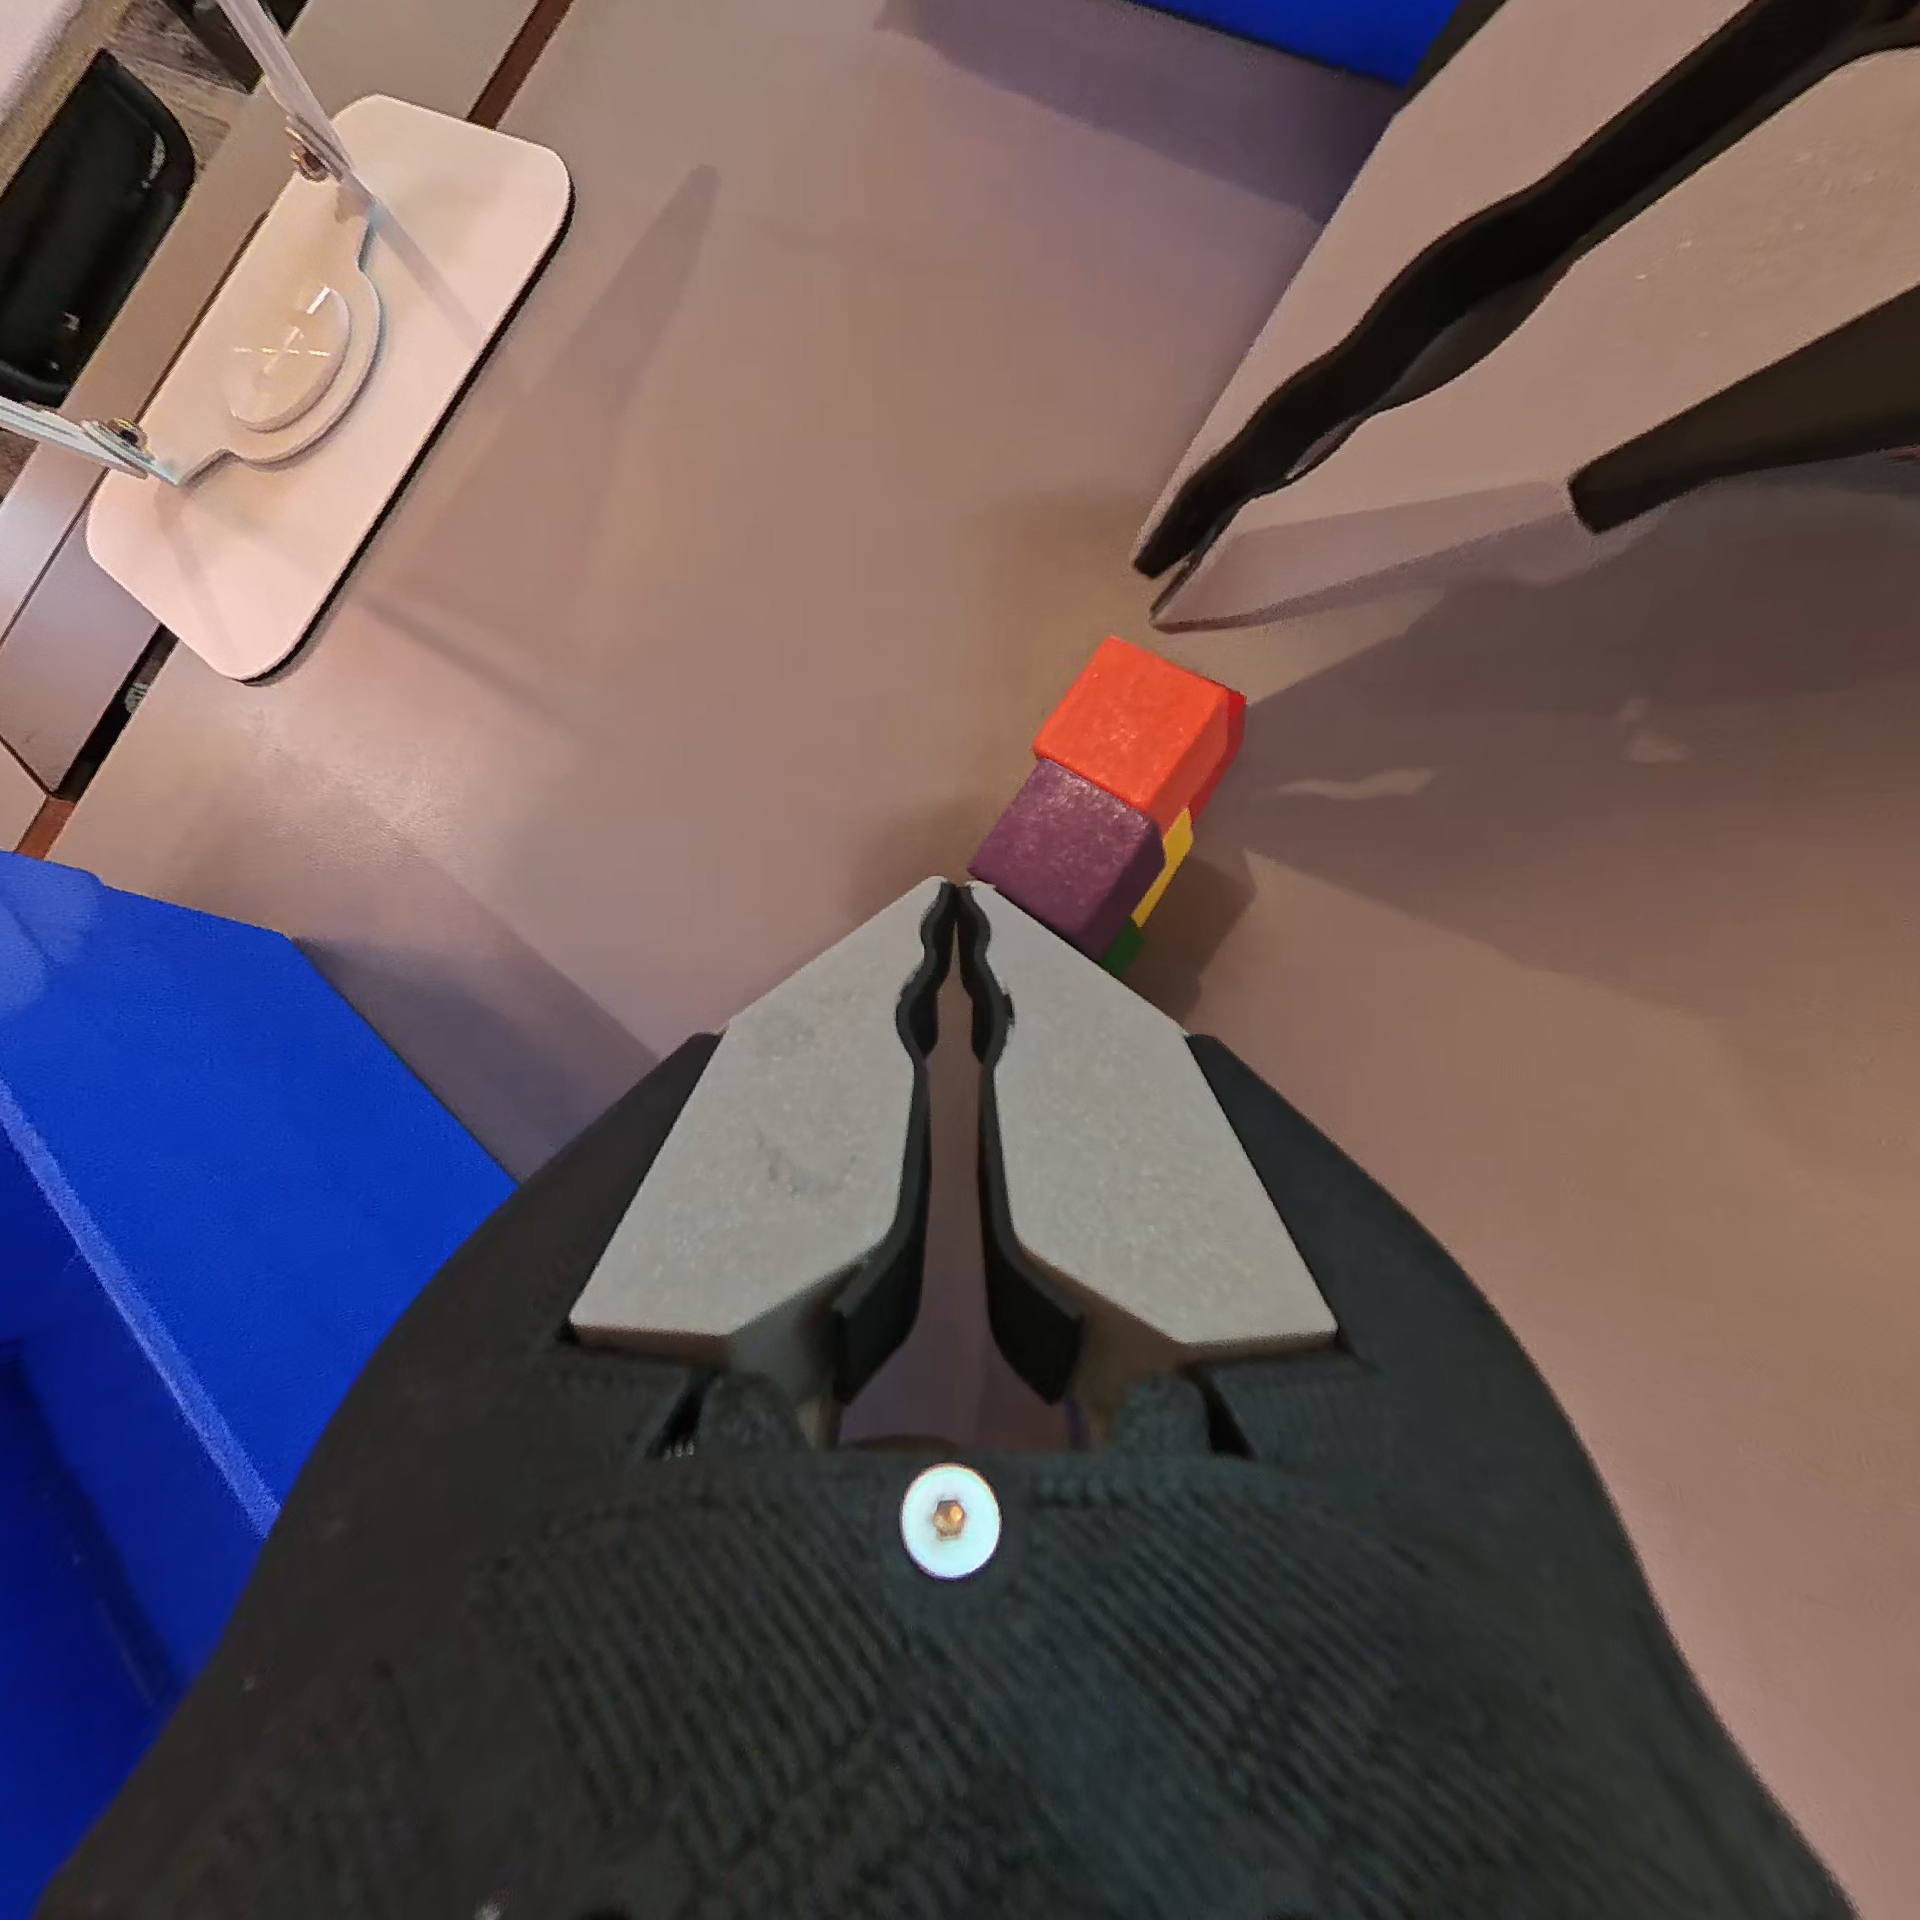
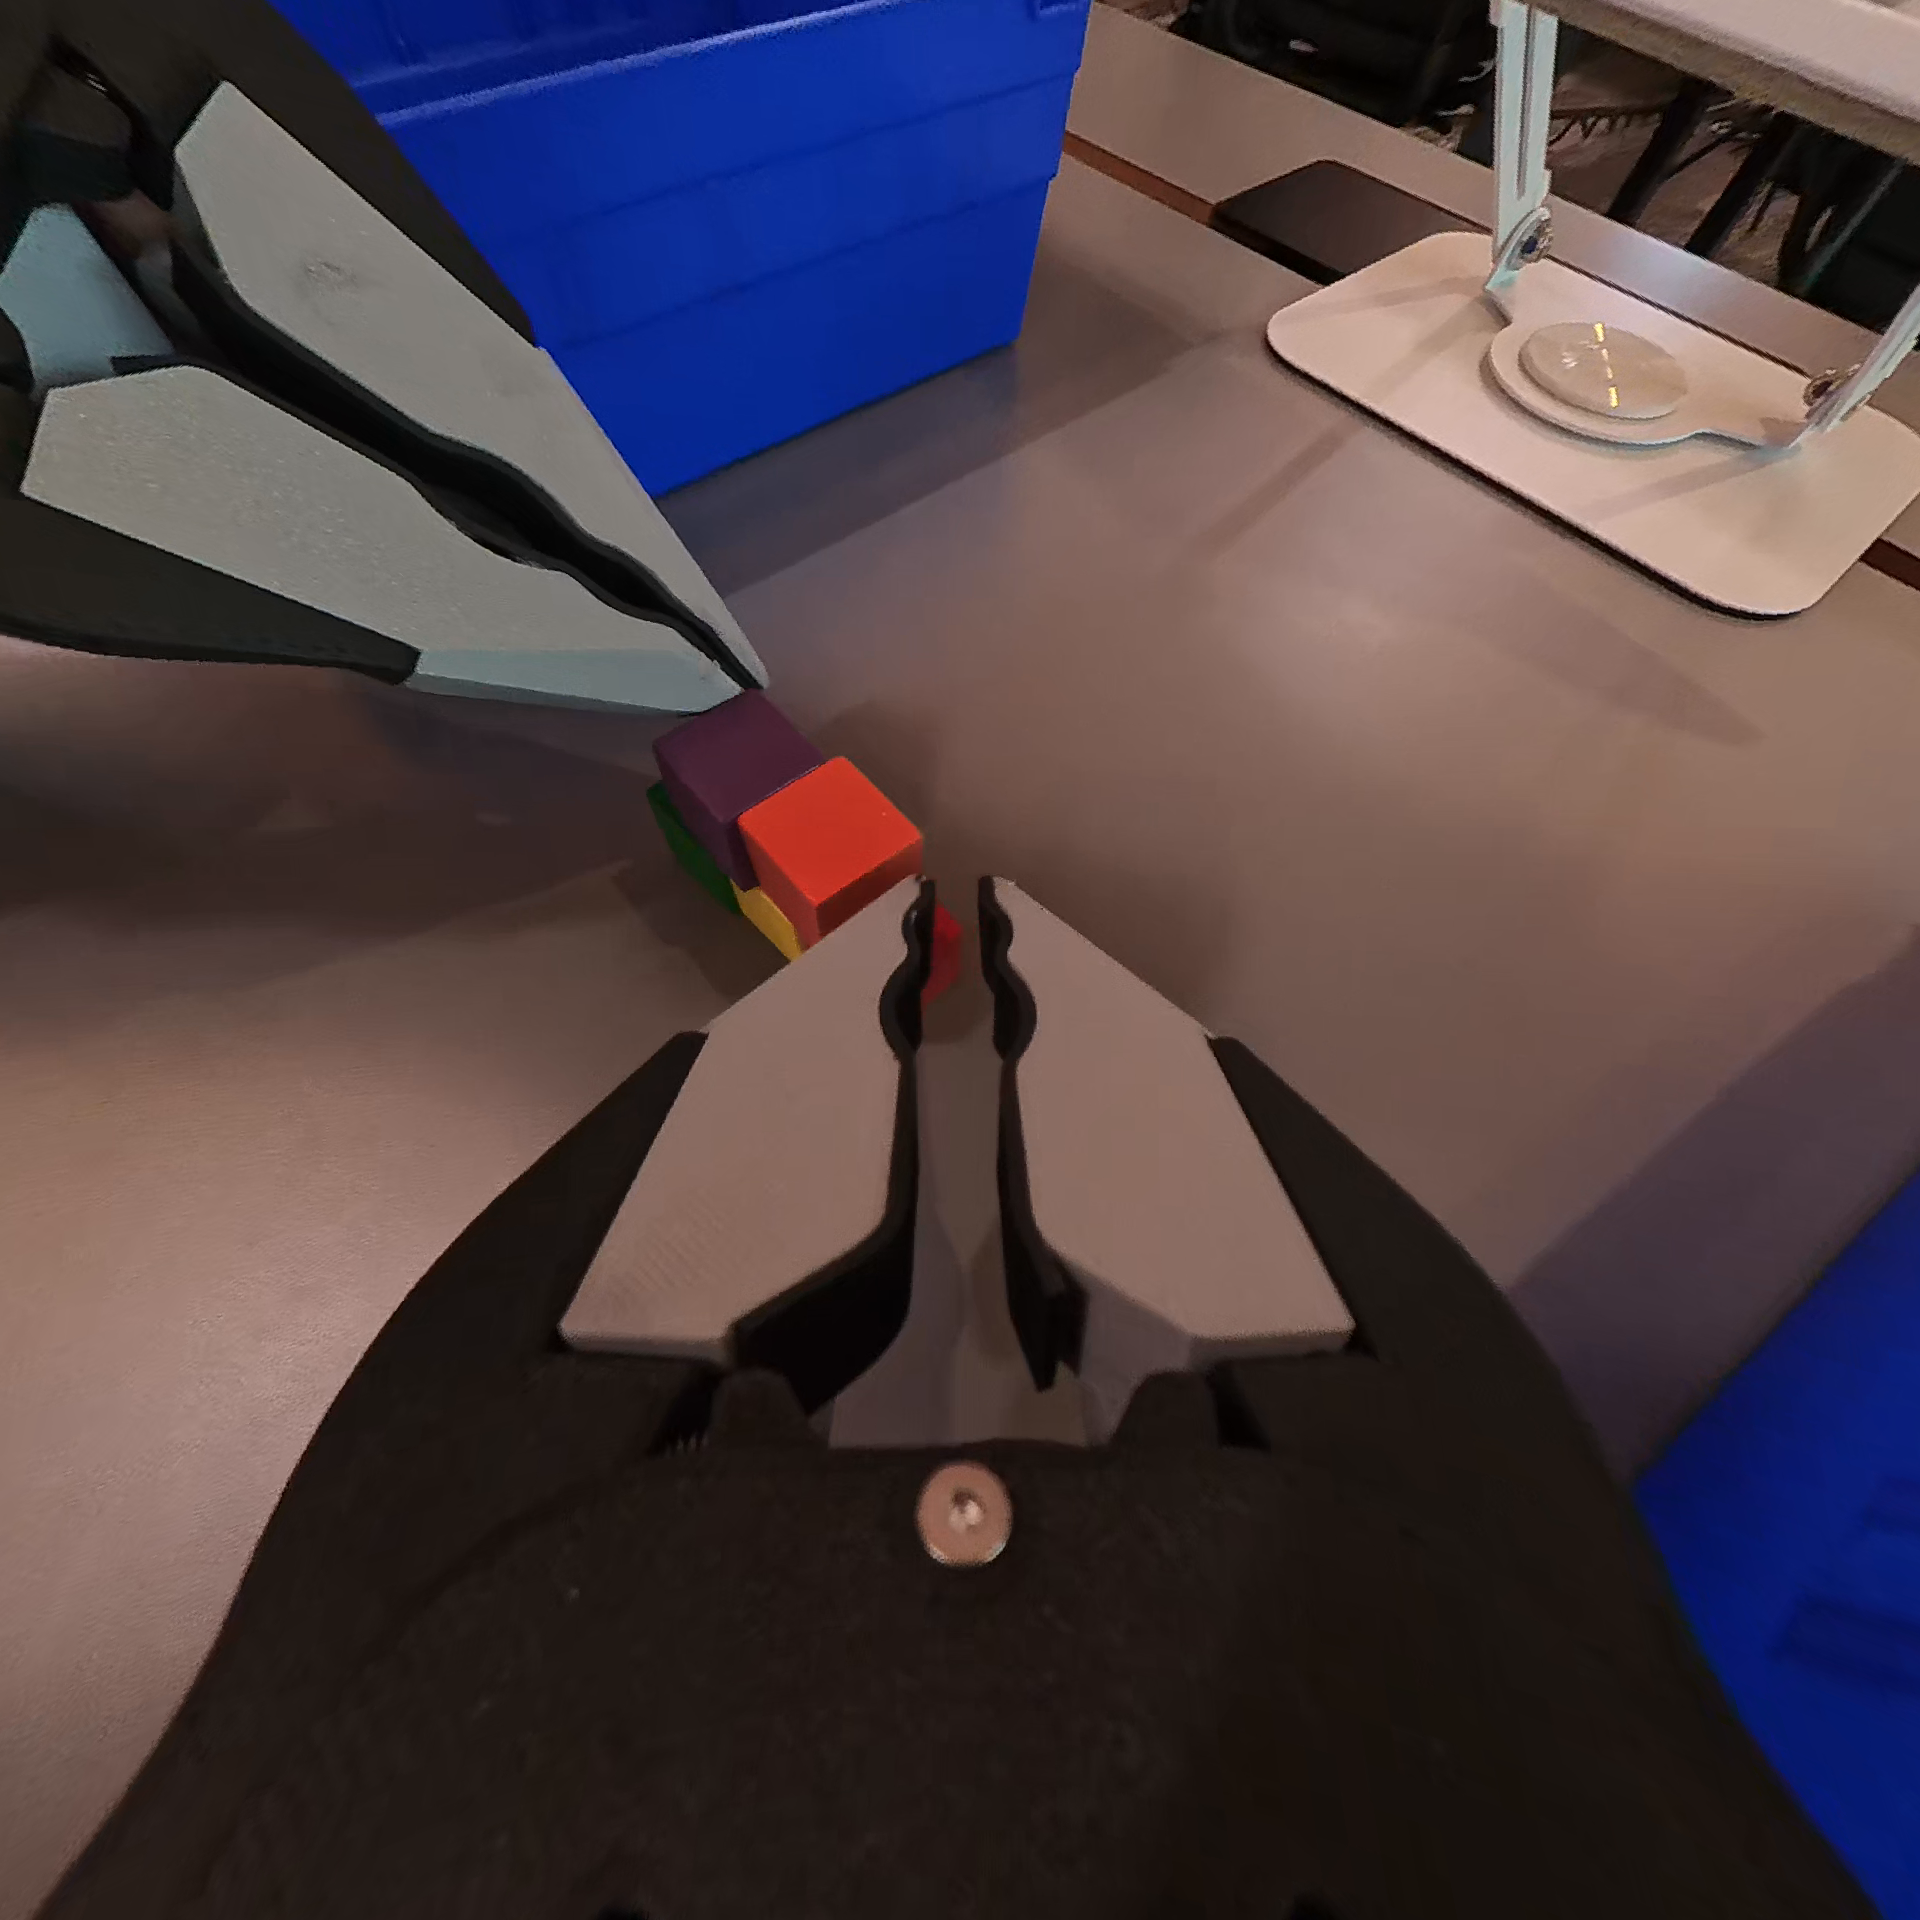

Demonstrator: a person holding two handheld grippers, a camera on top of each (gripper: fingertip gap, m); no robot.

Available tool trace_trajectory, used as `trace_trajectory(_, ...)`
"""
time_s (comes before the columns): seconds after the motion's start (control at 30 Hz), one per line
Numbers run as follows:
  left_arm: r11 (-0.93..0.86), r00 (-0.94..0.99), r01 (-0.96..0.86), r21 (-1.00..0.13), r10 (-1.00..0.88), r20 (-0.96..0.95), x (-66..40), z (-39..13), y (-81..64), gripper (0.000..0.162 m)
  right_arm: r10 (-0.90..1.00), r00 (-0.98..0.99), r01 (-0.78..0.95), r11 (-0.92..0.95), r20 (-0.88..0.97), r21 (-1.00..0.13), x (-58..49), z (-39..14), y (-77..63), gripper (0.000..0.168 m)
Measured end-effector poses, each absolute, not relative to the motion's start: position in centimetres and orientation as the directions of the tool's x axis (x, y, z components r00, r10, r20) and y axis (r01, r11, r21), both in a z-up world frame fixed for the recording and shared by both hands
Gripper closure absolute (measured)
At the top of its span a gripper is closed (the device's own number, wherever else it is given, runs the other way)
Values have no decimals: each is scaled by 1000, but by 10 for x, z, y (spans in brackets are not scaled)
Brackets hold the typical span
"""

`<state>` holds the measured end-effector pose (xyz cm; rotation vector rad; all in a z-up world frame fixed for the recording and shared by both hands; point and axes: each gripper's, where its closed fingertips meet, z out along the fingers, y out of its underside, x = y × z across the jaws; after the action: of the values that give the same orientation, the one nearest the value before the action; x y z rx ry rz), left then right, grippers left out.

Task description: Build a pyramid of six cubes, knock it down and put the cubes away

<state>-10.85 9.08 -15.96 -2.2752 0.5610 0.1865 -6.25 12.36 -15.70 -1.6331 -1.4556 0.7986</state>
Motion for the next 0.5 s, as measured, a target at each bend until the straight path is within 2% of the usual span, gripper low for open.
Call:
trace_trajectory(0.37, -550, 882, -470, -690, -308, -356, -107, -131, 84, 162, 983, 179, 446, -40, 45, -894, -56, -146, 131, 163)
trace_trajectory(0.5, -533, 888, -453, -715, -336, -313, -101, -121, 75, 162, 984, 174, 456, -39, 46, -889, -56, -149, 131, 162)
